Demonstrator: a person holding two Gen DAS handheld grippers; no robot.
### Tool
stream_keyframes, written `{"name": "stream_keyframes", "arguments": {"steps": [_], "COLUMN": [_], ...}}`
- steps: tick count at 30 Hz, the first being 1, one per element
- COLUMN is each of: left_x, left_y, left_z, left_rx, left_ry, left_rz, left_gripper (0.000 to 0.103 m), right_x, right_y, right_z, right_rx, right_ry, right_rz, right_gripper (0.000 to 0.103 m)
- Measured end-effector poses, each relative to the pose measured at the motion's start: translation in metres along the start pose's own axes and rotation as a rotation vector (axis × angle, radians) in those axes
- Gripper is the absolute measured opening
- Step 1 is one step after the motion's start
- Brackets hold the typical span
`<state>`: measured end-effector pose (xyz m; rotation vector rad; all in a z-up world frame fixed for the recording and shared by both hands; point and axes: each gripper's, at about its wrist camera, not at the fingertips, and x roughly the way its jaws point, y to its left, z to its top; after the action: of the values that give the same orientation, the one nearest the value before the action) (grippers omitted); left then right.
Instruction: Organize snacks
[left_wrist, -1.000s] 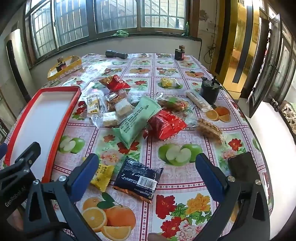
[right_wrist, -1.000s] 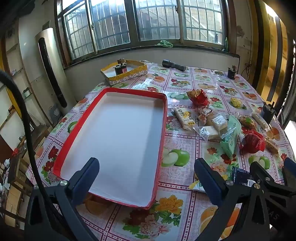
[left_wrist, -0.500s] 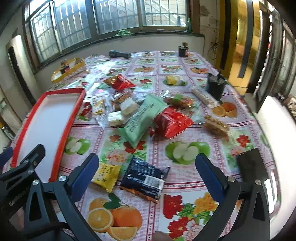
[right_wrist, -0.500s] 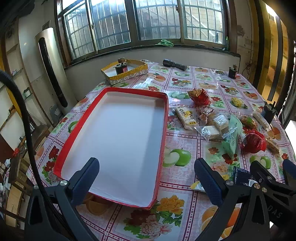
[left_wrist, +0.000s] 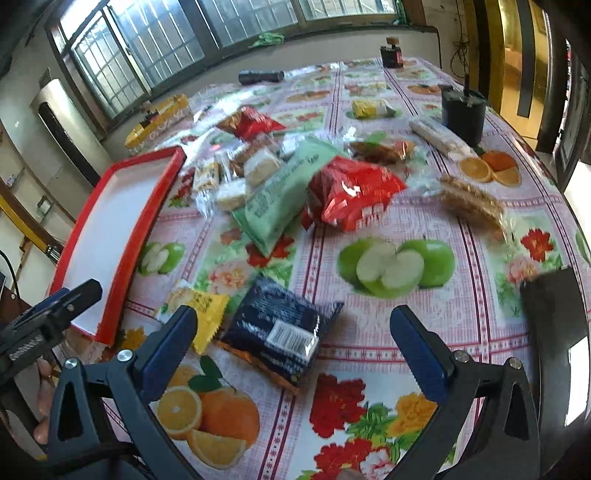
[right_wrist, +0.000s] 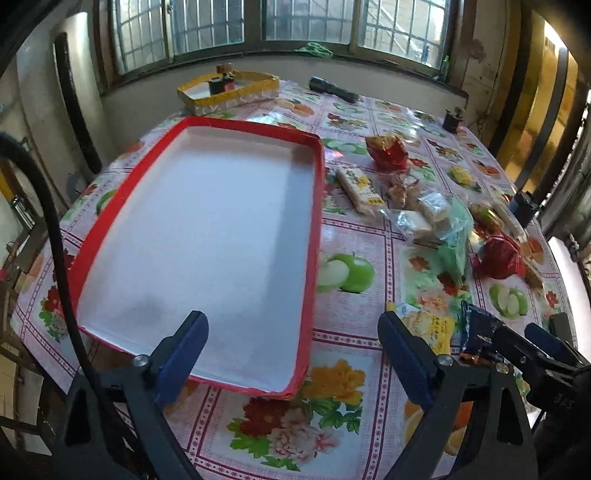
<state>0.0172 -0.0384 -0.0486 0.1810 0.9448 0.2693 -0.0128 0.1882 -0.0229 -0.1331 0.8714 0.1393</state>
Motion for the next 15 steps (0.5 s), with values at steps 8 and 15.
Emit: {"name": "stream_keyframes", "arguments": {"steps": [8,15], "left_x": [0.046,0.102], "left_y": [0.050,0.104], "left_z": [0.032,0.039], "left_rx": [-0.053,-0.083], "left_ry": [0.024,0.079], "left_rz": [-0.183,-0.278], "left_gripper": [0.103,0.103], "right_x": [-0.077,-0.106], "right_y": [-0.017,-0.053], "right_z": [0.014,0.041], "right_rx": [-0.029,0.026], "right_ry": [-0.261,-0.361], "right_rz": [-0.126,-0.099], "right_gripper": [0.094,0.098]}}
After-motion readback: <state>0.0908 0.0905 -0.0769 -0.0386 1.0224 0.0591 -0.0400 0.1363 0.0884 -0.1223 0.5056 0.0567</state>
